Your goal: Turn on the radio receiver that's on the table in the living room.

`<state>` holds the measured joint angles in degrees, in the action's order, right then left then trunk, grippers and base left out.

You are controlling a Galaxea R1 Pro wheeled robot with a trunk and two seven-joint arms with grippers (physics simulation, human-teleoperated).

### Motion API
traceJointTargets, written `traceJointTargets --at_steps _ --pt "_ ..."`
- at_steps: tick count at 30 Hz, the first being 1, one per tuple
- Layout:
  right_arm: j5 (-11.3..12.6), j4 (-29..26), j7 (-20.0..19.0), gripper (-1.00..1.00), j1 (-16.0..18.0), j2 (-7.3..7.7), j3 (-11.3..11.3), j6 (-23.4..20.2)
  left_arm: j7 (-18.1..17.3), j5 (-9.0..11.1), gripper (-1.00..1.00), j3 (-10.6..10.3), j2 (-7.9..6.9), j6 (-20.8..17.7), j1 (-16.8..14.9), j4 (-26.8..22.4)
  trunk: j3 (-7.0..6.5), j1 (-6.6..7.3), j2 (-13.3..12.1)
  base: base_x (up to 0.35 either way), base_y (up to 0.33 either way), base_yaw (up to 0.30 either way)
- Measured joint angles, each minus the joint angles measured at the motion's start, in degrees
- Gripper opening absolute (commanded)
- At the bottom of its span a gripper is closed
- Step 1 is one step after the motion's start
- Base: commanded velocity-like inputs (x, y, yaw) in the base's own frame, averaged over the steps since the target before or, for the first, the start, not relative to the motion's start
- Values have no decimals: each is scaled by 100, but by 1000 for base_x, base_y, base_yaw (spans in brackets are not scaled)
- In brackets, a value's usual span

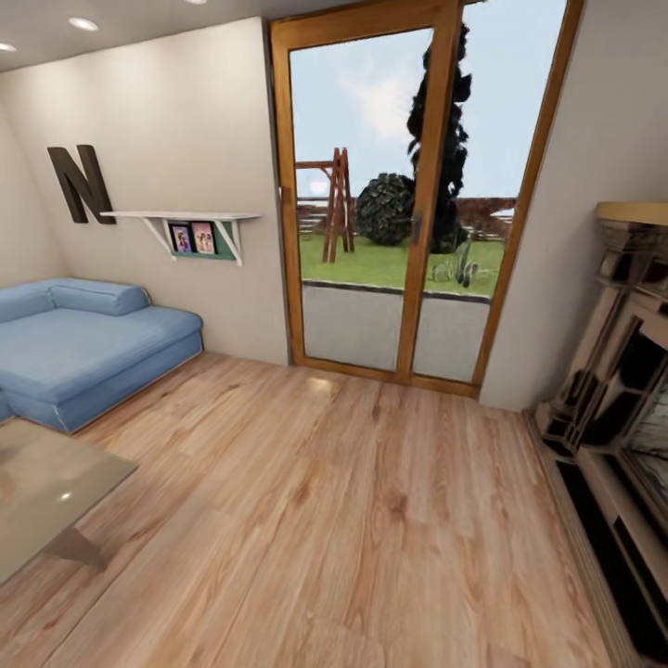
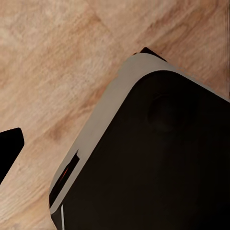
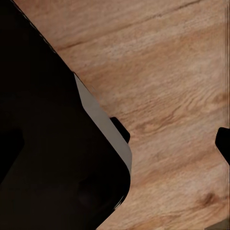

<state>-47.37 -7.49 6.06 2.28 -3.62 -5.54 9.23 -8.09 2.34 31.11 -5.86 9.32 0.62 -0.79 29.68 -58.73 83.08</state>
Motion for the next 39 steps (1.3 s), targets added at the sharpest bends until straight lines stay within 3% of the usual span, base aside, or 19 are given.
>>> traceJointTargets --at_steps 39 --pt "26 -16 0 100 0 10 27 0 4 1 100 0 15 -9 0 -97 0 0 0 343 0 0"
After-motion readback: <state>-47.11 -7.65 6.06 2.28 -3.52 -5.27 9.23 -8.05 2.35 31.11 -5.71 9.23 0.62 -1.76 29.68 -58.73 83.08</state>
